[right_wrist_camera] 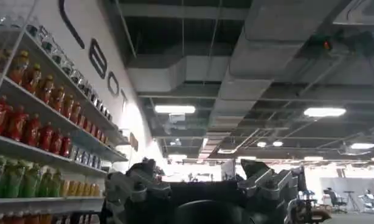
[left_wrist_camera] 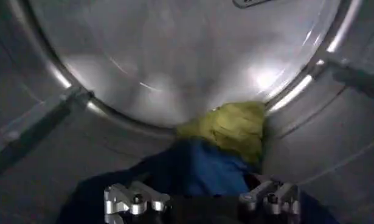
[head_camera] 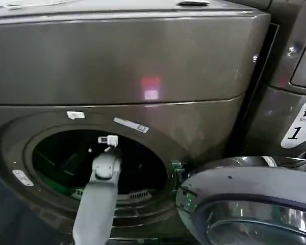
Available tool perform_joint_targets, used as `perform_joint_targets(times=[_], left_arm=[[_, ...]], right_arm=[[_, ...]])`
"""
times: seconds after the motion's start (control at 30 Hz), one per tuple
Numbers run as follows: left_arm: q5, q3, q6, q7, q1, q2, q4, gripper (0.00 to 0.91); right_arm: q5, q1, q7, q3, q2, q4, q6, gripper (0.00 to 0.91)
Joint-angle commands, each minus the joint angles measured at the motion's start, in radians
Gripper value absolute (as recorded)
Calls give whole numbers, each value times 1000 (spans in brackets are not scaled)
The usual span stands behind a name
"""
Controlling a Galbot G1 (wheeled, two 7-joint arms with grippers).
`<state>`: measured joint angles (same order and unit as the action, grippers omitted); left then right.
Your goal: Grasp the clothes from the dryer.
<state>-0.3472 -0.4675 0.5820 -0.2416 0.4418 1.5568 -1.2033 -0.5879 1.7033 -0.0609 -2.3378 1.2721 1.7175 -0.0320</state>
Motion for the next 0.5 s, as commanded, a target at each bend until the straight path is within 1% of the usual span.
perform_joint_targets(times=[0.03,0.07,0.1,0.2,0.23,0.3,0.37,0.4,0.5], left_arm=[[-812,-32,-391,-760,-78,-6,29,907],[-914,-30,-457,-808,-77,-7,25,907],[-962,-27,-505,-846,-77,-9,25,907],[-1062,-26,-595,-916,-86,-10,39,907],[-1083,-25,-598,-935,-93,-11,50,907],[-1109,-27,-643,-960,-110,-16,72,907],[-1101,-21,-682,-1052,-135,-26,87,907],[-1100,-17,-699,-1064,-144,-29,96,907],[-1104,-12,-787,-1099,-178,-38,135,907]], right_arm=[[0,0,2,9,0,-4,2,907],[0,0,2,10,0,-5,2,907],[0,1,3,11,1,-7,3,907],[1,3,4,10,-1,-10,5,907],[1,3,5,11,-2,-11,5,907],[-1,3,5,13,-3,-12,5,907],[0,3,6,16,-2,-14,8,907],[0,1,6,19,-1,-13,9,907],[1,-4,7,23,-1,-12,8,907]])
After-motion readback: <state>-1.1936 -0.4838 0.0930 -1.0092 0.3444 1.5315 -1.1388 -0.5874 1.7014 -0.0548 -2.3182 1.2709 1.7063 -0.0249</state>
